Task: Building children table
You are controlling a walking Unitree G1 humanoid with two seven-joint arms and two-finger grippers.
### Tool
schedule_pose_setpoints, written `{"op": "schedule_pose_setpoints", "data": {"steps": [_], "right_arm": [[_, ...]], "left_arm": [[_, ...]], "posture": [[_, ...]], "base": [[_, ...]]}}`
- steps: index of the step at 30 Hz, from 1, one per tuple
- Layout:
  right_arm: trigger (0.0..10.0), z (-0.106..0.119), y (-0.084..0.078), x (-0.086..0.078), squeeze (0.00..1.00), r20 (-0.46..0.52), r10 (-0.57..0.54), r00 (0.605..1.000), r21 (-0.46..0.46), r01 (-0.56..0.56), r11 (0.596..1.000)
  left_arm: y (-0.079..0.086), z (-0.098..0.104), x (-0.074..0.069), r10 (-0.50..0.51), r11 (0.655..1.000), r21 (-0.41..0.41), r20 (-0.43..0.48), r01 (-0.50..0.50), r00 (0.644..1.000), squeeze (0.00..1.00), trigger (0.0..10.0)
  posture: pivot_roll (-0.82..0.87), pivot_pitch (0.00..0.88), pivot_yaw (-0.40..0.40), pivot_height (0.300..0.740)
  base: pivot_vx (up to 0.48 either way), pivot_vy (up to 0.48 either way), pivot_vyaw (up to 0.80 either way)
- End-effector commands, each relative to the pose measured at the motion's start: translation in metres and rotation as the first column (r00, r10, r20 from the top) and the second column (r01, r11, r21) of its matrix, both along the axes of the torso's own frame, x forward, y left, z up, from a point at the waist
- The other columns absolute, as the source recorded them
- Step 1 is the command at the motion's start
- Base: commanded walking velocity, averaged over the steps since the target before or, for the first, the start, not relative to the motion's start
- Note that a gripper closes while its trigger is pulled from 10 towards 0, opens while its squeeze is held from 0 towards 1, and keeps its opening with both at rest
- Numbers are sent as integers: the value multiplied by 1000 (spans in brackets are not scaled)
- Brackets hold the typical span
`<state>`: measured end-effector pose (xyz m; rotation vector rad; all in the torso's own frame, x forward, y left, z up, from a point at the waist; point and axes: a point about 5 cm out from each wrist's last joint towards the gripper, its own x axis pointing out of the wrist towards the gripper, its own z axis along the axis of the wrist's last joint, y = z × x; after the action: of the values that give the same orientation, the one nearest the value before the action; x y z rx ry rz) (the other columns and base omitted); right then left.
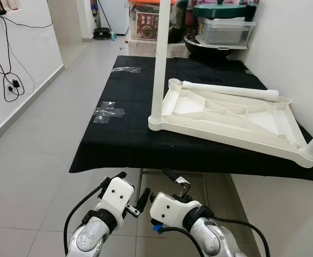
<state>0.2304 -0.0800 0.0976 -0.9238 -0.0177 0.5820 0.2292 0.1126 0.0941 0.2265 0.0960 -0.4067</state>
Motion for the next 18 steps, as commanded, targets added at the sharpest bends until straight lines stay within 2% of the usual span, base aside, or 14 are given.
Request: {"op": "schedule_pose_setpoints", "data": {"steps": [1,18], "right_arm": [[10000,0,-3,1,0,-4,-6,1000,-7,6,1000],[10000,1,-7,-3,0,28,-15,999,-28,16,999]], "left_arm": [[-2,-4,-2,-11,1000,11,-13,11,1000,0,10000],[-5,-5,-6,-22,1000,11,-12,22,1000,0,10000]], "posture": [[38,0,-91,740],[32,0,-96,740]], "base": [[0,0,0],[0,0,0]]}}
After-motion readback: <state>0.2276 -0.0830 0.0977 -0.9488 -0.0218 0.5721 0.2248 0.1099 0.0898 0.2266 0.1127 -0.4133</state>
